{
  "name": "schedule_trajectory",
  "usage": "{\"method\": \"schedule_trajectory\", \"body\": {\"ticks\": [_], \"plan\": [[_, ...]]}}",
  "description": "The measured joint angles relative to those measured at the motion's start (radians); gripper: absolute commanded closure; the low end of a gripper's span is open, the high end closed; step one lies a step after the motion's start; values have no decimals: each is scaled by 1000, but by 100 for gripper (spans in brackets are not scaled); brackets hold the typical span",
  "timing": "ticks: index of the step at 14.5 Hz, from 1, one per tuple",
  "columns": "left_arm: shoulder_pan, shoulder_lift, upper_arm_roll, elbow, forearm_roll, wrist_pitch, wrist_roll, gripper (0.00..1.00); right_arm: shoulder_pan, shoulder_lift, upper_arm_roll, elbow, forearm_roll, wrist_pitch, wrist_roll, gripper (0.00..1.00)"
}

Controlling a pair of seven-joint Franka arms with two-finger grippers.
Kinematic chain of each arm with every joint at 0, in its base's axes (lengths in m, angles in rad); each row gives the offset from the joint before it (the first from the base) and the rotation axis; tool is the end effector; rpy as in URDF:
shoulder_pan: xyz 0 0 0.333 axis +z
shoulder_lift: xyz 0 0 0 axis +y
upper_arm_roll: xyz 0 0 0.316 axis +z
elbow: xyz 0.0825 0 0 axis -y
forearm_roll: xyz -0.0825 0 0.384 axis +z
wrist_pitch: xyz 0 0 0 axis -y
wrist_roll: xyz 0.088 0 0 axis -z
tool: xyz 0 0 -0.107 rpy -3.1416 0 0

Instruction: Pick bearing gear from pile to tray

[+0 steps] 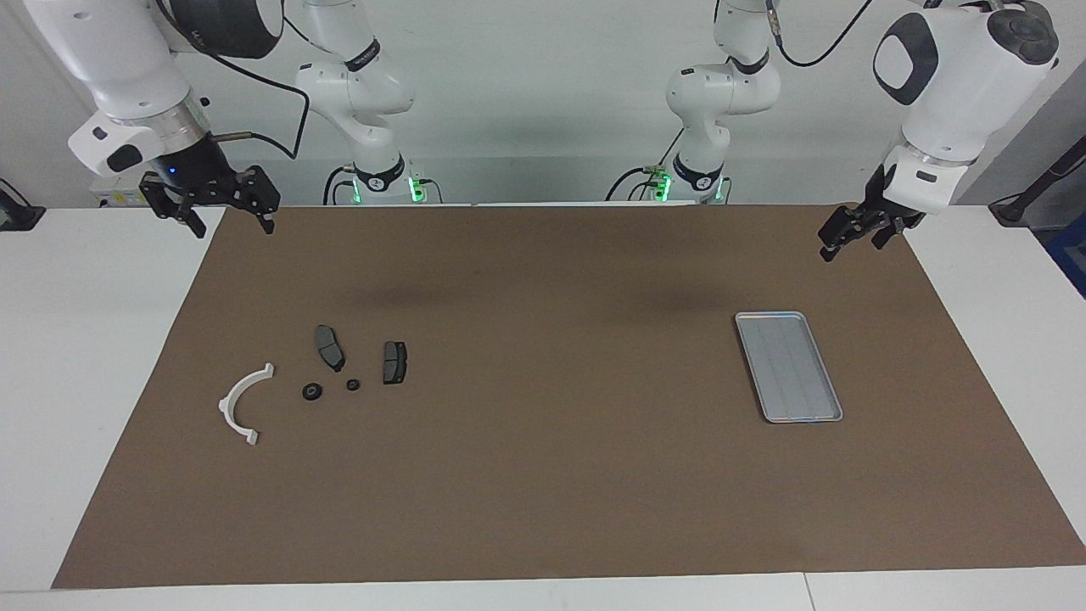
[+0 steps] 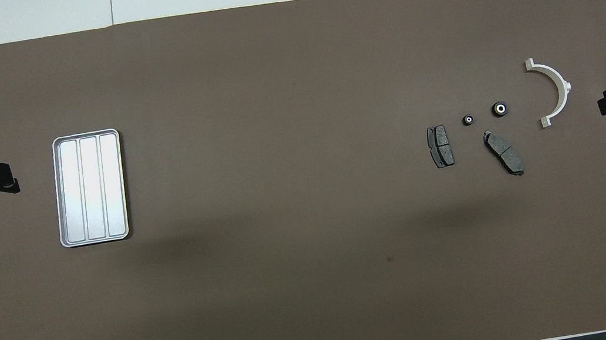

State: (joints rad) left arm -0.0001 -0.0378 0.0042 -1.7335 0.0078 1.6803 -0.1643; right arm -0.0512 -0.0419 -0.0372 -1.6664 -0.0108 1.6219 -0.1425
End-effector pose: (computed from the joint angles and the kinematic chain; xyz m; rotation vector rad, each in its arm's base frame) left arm 0.5481 0.0030 0.5776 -3.1217 -0.2620 0.0231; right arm 0.5425 -0.0496 0.6067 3.1315 0.0857 -0.0058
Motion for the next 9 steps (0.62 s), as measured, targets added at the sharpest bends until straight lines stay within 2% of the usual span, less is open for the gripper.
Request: {"method": "schedule_trajectory", "body": {"ticks": [3,9], "plan": [[0,0,0,0,0,0,0,0,0,69,0,-23,0,116,0,0],[0,0,0,0,0,0,0,0,5,272,3,-54,0,292,0,0]]}}
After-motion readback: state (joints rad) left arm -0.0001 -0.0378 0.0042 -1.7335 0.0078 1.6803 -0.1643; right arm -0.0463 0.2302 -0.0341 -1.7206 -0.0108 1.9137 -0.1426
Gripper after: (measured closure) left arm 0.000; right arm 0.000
